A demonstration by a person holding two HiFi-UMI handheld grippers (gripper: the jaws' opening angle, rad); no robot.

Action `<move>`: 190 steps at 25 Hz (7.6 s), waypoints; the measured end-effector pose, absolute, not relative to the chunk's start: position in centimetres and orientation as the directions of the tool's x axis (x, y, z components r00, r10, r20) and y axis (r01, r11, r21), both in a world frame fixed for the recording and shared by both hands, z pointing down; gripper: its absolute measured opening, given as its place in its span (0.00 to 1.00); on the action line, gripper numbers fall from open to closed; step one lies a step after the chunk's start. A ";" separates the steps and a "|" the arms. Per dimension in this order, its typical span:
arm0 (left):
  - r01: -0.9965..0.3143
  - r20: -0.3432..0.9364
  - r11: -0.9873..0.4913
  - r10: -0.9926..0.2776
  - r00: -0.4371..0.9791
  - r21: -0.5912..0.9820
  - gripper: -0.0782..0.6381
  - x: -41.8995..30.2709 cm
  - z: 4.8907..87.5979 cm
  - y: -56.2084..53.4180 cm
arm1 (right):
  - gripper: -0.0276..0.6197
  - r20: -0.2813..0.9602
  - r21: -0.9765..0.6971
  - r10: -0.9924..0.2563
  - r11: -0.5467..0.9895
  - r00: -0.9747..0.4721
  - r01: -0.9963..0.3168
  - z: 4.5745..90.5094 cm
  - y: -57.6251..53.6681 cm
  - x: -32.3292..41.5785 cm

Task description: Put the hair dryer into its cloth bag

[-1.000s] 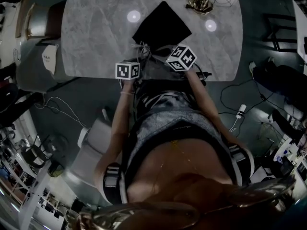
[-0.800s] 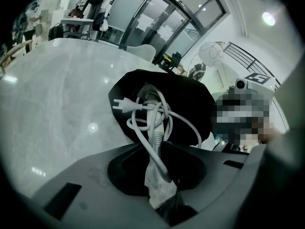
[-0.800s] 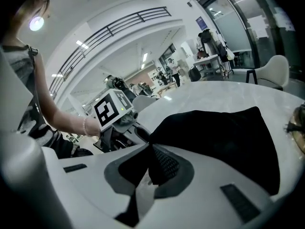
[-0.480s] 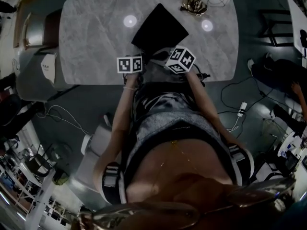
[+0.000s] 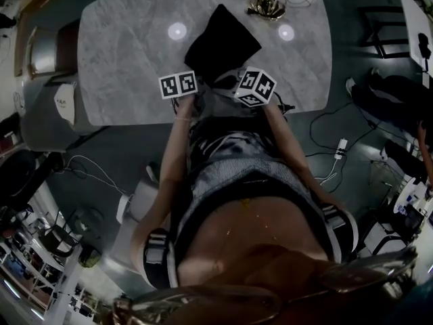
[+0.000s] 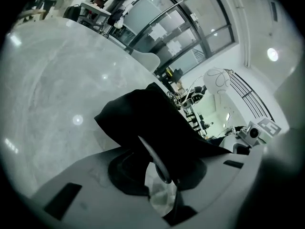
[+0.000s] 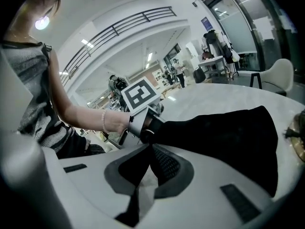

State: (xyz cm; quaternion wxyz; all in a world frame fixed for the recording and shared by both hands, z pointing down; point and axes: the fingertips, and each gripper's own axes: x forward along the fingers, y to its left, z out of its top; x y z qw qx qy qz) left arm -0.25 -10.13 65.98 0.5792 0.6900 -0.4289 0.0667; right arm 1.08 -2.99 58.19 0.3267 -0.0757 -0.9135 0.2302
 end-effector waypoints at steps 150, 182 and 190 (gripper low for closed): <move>-0.522 0.620 -0.721 -0.678 0.395 -0.456 0.33 -8.5 50.0 -10.3 | 0.15 0.397 -0.550 -0.232 0.715 -0.888 -0.432 43.6 -15.3 -0.9; -0.601 0.328 -0.501 -0.530 0.782 0.623 0.13 -8.1 46.0 -11.7 | 0.22 0.597 -0.635 -0.157 0.507 -0.787 -0.583 54.4 -6.5 2.5; -0.670 0.399 -0.532 -0.543 0.739 0.517 0.13 -9.9 46.6 -11.4 | 0.19 0.200 -0.848 -0.272 0.433 -0.941 -0.306 48.3 -8.5 2.9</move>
